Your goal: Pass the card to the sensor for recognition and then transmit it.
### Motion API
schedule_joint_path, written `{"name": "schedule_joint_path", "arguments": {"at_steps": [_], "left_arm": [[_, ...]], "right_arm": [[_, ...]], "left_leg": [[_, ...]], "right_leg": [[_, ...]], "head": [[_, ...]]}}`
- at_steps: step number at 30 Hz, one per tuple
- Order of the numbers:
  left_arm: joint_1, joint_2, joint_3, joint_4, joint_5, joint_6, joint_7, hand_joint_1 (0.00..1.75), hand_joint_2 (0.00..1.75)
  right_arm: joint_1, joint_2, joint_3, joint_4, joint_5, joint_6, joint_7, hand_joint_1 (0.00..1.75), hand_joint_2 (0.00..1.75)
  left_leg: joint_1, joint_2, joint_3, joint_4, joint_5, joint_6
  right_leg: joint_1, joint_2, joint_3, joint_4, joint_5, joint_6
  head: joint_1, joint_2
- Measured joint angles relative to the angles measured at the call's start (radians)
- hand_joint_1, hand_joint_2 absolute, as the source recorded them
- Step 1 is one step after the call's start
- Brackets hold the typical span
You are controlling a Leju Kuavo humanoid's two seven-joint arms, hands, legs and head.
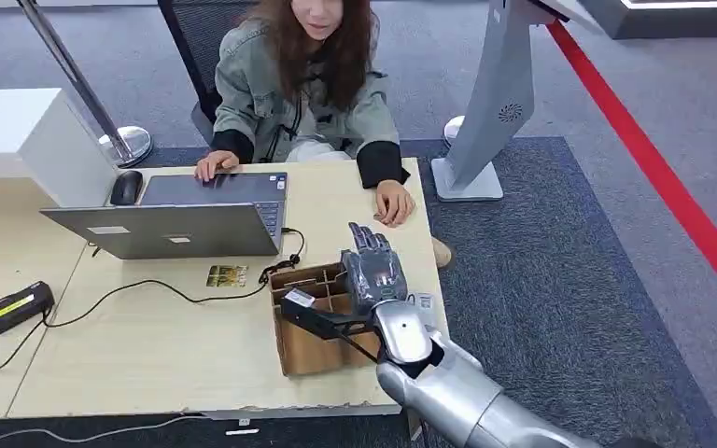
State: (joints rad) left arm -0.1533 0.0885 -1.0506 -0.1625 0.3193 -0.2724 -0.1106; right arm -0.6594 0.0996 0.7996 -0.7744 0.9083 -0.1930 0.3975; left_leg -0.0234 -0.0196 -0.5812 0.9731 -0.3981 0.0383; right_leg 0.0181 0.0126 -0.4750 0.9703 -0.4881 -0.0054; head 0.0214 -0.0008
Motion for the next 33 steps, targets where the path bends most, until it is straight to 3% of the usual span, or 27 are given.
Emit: {"name": "schedule_joint_path", "arguments": {"at_steps": [19, 33], "left_arm": [[0.0, 0.0, 0.0, 0.0, 0.0, 0.002, 0.0, 0.0, 0.0], [0.001, 0.002, 0.001, 0.0, -0.008, -0.005, 0.0, 0.0, 0.0]], "right_arm": [[-0.011, -0.002, -0.002, -0.002, -0.013, 0.006, 0.022, 1.75, 1.75], [-0.045, -0.061, -0.026, -0.144, -0.012, 0.057, 0.084, 1.75, 1.75]], "left_leg": [[0.0, 0.0, 0.0, 0.0, 0.0, 0.0], [0.0, 0.0, 0.0, 0.0, 0.0, 0.0]], "right_leg": [[0.0, 0.0, 0.0, 0.0, 0.0, 0.0], [0.0, 0.0, 0.0, 0.0, 0.0, 0.0]], "head": [[0.0, 0.0], [0.0, 0.0]]}}
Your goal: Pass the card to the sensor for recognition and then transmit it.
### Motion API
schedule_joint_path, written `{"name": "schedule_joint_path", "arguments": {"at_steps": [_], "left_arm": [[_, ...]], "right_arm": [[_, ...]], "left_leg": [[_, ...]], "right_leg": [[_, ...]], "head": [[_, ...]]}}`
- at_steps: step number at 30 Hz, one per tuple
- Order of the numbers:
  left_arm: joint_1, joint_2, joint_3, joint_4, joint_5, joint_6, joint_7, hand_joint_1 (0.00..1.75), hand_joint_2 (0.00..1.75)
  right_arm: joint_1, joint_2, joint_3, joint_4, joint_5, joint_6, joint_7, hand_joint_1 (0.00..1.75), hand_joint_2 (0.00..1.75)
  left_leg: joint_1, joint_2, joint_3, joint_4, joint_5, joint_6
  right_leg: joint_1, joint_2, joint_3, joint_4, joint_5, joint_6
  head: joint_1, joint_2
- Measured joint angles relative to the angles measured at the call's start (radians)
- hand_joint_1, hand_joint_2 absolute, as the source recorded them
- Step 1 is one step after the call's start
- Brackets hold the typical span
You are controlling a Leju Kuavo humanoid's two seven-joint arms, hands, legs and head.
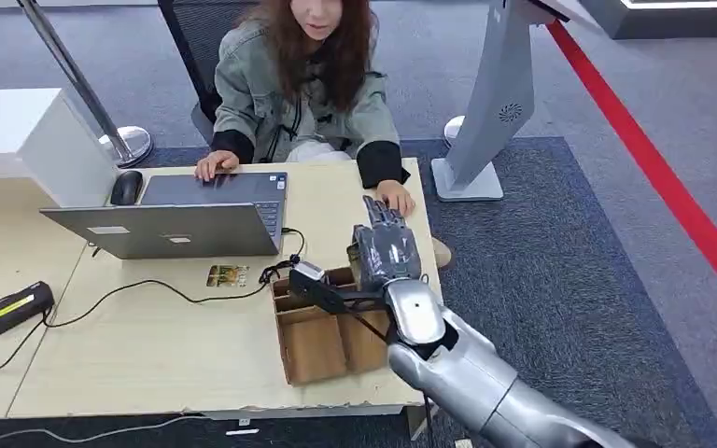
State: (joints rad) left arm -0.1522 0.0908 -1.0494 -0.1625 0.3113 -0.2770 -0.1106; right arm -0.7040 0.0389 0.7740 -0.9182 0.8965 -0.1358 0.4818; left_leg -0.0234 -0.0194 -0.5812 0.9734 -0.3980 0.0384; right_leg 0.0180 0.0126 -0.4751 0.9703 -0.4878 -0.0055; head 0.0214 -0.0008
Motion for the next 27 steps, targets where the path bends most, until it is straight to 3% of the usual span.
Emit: {"name": "schedule_joint_path", "arguments": {"at_steps": [17, 27], "left_arm": [[0.0, 0.002, 0.001, 0.0, -0.006, 0.0, 0.0, 0.0, 0.0], [0.0, 0.0, 0.001, 0.0, -0.01, 0.006, 0.0, 0.0, 0.0]], "right_arm": [[-0.043, -0.06, -0.022, -0.144, 0.024, 0.016, 0.033, 1.75, 1.75], [-0.125, -0.062, -0.039, -0.154, 0.005, -0.044, 0.037, 1.75, 1.75]], "left_leg": [[0.0, 0.0, 0.0, 0.0, 0.0, 0.0], [0.0, 0.0, 0.0, 0.0, 0.0, 0.0]], "right_leg": [[0.0, 0.0, 0.0, 0.0, 0.0, 0.0], [0.0, 0.0, 0.0, 0.0, 0.0, 0.0]], "head": [[0.0, 0.0], [0.0, 0.0]]}}
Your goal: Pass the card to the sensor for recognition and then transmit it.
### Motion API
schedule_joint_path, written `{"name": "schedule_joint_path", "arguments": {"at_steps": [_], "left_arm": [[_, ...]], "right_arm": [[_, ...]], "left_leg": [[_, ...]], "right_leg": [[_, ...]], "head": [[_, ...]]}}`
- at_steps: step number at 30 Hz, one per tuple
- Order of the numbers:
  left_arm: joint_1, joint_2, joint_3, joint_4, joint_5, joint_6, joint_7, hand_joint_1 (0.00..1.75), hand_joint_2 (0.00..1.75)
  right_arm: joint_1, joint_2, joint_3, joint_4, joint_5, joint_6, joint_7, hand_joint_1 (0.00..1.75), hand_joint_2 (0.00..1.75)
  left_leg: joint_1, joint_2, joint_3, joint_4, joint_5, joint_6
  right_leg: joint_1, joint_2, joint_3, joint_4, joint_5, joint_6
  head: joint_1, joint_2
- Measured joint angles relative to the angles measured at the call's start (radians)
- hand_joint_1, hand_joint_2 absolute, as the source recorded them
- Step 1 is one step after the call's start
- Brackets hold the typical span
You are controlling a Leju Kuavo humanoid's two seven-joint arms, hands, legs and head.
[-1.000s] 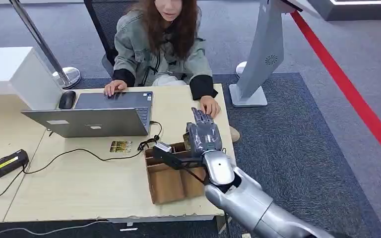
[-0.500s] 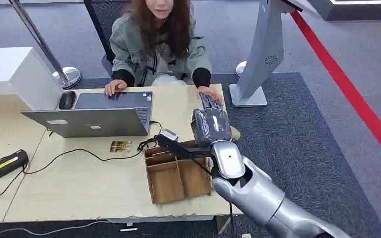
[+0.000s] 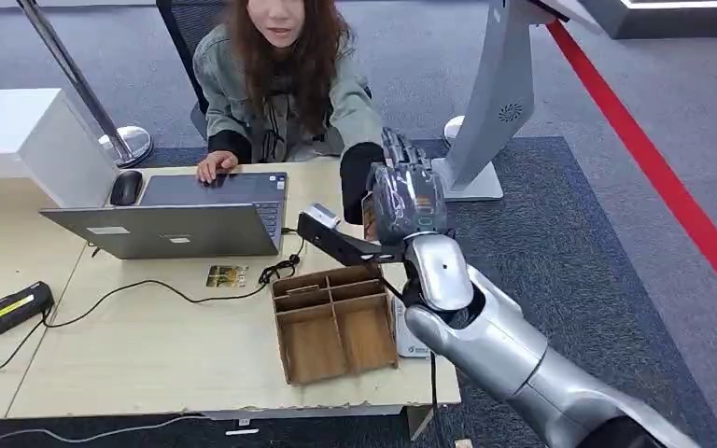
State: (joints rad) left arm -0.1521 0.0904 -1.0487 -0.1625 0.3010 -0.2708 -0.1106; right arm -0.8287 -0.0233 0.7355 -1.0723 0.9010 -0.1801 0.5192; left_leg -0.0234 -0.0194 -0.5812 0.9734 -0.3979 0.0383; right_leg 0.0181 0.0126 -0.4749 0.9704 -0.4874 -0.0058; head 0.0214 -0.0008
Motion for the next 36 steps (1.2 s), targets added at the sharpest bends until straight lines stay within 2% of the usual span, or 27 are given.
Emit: {"name": "schedule_joint_path", "arguments": {"at_steps": [8, 9, 10, 15, 18, 20, 21, 22, 23, 26, 27, 32, 36], "left_arm": [[0.0, -0.004, 0.0, 0.0, 0.0, 0.0, 0.0, 0.0, 0.0], [0.0, -0.004, 0.0, 0.0, 0.0, 0.0, 0.0, 0.0, 0.0], [0.0, -0.004, 0.0, 0.0, 0.0, 0.0, 0.0, 0.0, 0.0], [0.0, -0.005, 0.0, 0.0, 0.002, 0.0, 0.0, 0.0, 0.0], [0.002, -0.005, 0.002, 0.0, 0.008, 0.008, 0.0, 0.0, 0.0], [0.005, -0.005, 0.003, 0.0, 0.014, 0.012, 0.0, 0.0, 0.0], [0.006, -0.005, 0.003, 0.0, 0.019, 0.014, 0.0, 0.0, 0.0], [0.009, -0.005, 0.004, 0.0, 0.022, 0.019, 0.0, 0.0, 0.0], [0.012, -0.005, 0.004, 0.0, 0.025, 0.023, 0.0, 0.0, 0.0], [0.017, -0.004, 0.006, 0.0, 0.041, 0.03, 0.0, 0.0, 0.0], [0.019, -0.003, 0.007, 0.0, 0.046, 0.03, 0.0, 0.0, 0.0], [0.028, 0.002, 0.011, 0.0, 0.074, 0.03, -0.006, 0.0, 0.0], [0.031, 0.005, 0.019, 0.0, 0.085, 0.03, -0.007, 0.0, 0.0]], "right_arm": [[-0.054, 0.018, -0.004, 0.0, -0.013, -0.018, 0.0, 1.75, 1.75], [-0.057, 0.019, -0.004, 0.0, -0.014, -0.018, 0.0, 0.45, 1.75], [-0.059, 0.021, -0.004, 0.0, -0.019, -0.021, 0.0, 0.0, 1.75], [-0.058, 0.023, -0.01, 0.0, -0.098, -0.075, -0.019, 0.0, 1.75], [-0.03, 0.025, -0.035, -0.022, -0.265, -0.143, -0.085, 0.0, 1.75], [0.009, 0.032, -0.057, -0.047, -0.444, -0.192, -0.157, 0.0, 1.75], [0.041, 0.038, -0.073, -0.074, -0.533, -0.221, -0.209, 0.0, 0.0], [0.072, 0.041, -0.084, -0.1, -0.573, -0.238, -0.237, 0.0, 0.0], [0.106, 0.042, -0.095, -0.133, -0.646, -0.27, -0.293, 0.0, 0.0], [0.203, 0.037, -0.123, -0.252, -0.724, -0.313, -0.343, 0.0, 0.0], [0.238, 0.033, -0.132, -0.294, -0.744, -0.324, -0.358, 0.0, 1.75], [0.467, -0.003, -0.197, -0.553, -0.832, -0.367, -0.464, 0.0, 1.75], [0.624, -0.029, -0.253, -0.691, -0.873, -0.382, -0.56, 0.0, 1.75]], "left_leg": [[0.0, 0.0, 0.0, 0.0, 0.0, 0.0], [0.0, 0.0, 0.0, 0.0, 0.0, 0.0], [0.0, 0.0, 0.0, 0.0, 0.0, 0.0], [0.0, 0.0, 0.0, 0.0, 0.0, 0.0], [0.0, 0.0, 0.0, 0.0, 0.0, 0.0], [0.0, 0.0, 0.0, 0.0, 0.0, 0.0], [0.0, 0.0, 0.0, 0.0, 0.0, 0.0], [0.0, 0.0, 0.0, 0.0, 0.0, 0.0], [0.0, 0.0, 0.0, 0.0, 0.0, 0.0], [0.0, 0.0, 0.0, 0.0, -0.001, 0.0], [0.0, 0.0, 0.0, 0.0, -0.001, 0.0], [0.0, 0.0, 0.0, 0.0, -0.001, 0.0], [0.0, 0.0, 0.0, 0.0, -0.001, 0.0]], "right_leg": [[0.0, 0.0, 0.0, 0.0, 0.0, 0.0], [0.0, 0.0, 0.0, 0.0, 0.0, 0.0], [0.0, 0.0, 0.0, 0.0, 0.0, 0.0], [0.0, 0.0, 0.0, 0.0, 0.0, 0.0], [0.0, 0.0, 0.0, 0.0, 0.0, 0.0], [0.0, 0.0, 0.0, 0.0, 0.0, 0.0], [0.0, 0.0, 0.0, 0.0, 0.0, 0.0], [0.0, 0.0, 0.0, 0.0, 0.0, 0.0], [0.0, 0.0, 0.0, 0.0, 0.0, 0.0], [0.0, 0.0, 0.0, 0.0, -0.001, 0.0], [0.0, 0.0, 0.0, 0.0, -0.001, 0.0], [-0.001, 0.0, 0.0, -0.001, -0.001, 0.001], [-0.001, 0.0, 0.0, -0.001, -0.001, 0.001]], "head": [[0.0, 0.0], [0.0, 0.0], [0.0, 0.0], [0.0, 0.0], [0.0, 0.0], [0.0, 0.0], [0.0, 0.0], [0.0, 0.0], [0.0, 0.0], [0.0, 0.0], [0.0, 0.0], [0.0, 0.0], [0.0, 0.0]]}}
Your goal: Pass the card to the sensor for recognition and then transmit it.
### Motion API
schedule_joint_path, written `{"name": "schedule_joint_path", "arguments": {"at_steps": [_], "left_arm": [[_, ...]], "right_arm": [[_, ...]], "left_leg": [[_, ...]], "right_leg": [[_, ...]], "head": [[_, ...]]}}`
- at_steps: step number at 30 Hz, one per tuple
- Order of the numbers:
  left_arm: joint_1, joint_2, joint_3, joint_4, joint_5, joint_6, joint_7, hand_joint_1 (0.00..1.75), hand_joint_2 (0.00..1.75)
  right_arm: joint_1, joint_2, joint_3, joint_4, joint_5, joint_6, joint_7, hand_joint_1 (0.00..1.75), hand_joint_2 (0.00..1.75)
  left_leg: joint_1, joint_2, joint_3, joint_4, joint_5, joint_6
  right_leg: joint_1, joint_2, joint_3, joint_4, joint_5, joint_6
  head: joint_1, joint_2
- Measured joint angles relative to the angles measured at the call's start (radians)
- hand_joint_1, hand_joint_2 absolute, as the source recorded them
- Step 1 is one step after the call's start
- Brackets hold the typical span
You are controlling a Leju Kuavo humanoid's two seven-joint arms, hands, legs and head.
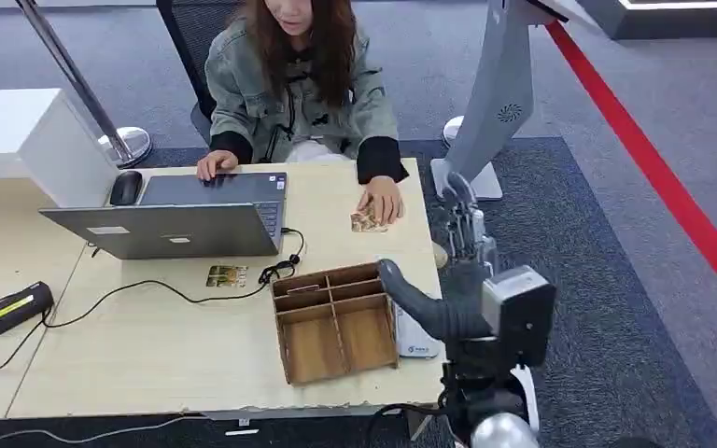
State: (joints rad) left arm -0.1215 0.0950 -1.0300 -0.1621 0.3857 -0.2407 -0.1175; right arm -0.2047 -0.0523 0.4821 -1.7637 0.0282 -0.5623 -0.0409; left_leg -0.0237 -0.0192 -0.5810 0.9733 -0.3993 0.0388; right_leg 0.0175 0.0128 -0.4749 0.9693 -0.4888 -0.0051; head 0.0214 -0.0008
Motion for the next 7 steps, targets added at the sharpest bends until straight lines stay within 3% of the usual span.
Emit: {"name": "schedule_joint_path", "arguments": {"at_steps": [7], "left_arm": [[0.003, 0.002, 0.009, 0.0, -0.005, 0.015, 0.0, 0.0, 0.0]], "right_arm": [[0.175, -0.019, -0.056, -0.095, -0.067, 0.001, -0.096, 0.0, 1.75]], "left_leg": [[0.0, 0.001, 0.0, 0.0, 0.0, 0.0]], "right_leg": [[0.0, 0.0, 0.0, 0.0, 0.0, 0.0]], "head": [[0.0, 0.0]]}}
